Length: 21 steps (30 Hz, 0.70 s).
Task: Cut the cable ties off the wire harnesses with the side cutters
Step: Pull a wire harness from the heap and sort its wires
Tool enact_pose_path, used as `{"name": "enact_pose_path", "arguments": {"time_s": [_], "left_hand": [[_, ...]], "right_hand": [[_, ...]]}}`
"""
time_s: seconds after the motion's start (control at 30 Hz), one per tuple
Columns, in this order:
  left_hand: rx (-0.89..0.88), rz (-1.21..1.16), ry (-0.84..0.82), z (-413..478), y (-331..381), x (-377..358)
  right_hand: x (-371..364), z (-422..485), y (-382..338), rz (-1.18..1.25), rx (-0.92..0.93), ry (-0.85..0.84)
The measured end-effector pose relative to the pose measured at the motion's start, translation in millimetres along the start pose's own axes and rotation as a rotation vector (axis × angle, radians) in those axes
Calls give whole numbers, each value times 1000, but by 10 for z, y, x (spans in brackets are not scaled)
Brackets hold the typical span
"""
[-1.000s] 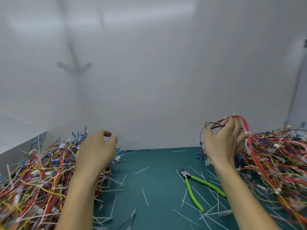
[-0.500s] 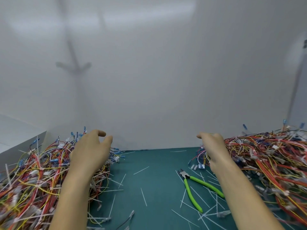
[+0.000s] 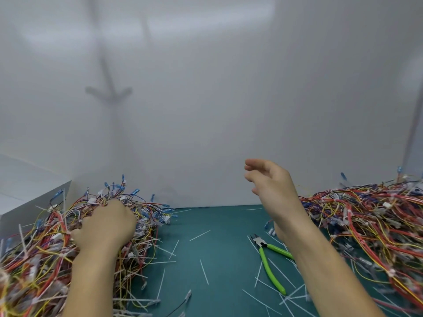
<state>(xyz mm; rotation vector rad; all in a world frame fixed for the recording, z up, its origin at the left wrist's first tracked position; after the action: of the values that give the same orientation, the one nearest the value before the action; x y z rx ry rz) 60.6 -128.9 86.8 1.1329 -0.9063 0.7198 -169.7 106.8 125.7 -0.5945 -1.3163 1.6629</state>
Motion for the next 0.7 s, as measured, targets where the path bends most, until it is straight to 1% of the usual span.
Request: {"name": "enact_pose_path", "arguments": {"time_s": [0.07,0.17,0.37,0.5,0.6,0.7], "left_hand": [[-18,75,-2,-1,23,-47],[-35,122,73,-11,28,15],[-51,-38,179,57,-90,99],[-49,-96,230,126,-192,175],[1,-157,199,128,-271,159],[53,-106,141,116,-284,100]], "right_hand": [[33,-47,-128,35,50,36],[3,-114,-272,45,108,9],[-130,-250,-469,-32,218,-104],[-196,-302,-516,-95,254,-131],[-238,-328,-529,-116,262,-155],[-260,-347,-549,-136,282,-171]]}}
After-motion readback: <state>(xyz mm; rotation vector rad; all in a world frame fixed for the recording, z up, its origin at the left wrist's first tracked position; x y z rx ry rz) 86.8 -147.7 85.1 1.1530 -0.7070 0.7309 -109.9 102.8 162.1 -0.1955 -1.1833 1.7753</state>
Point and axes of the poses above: each hand's wrist, its own z-axis towards the middle knuckle, its own x-axis out of the back of the hand, y = z × x, the point moved 9 cm from there along z, towards the middle knuckle, and after that the axes turned 7 degrees about -z, right-handed, at the moved point
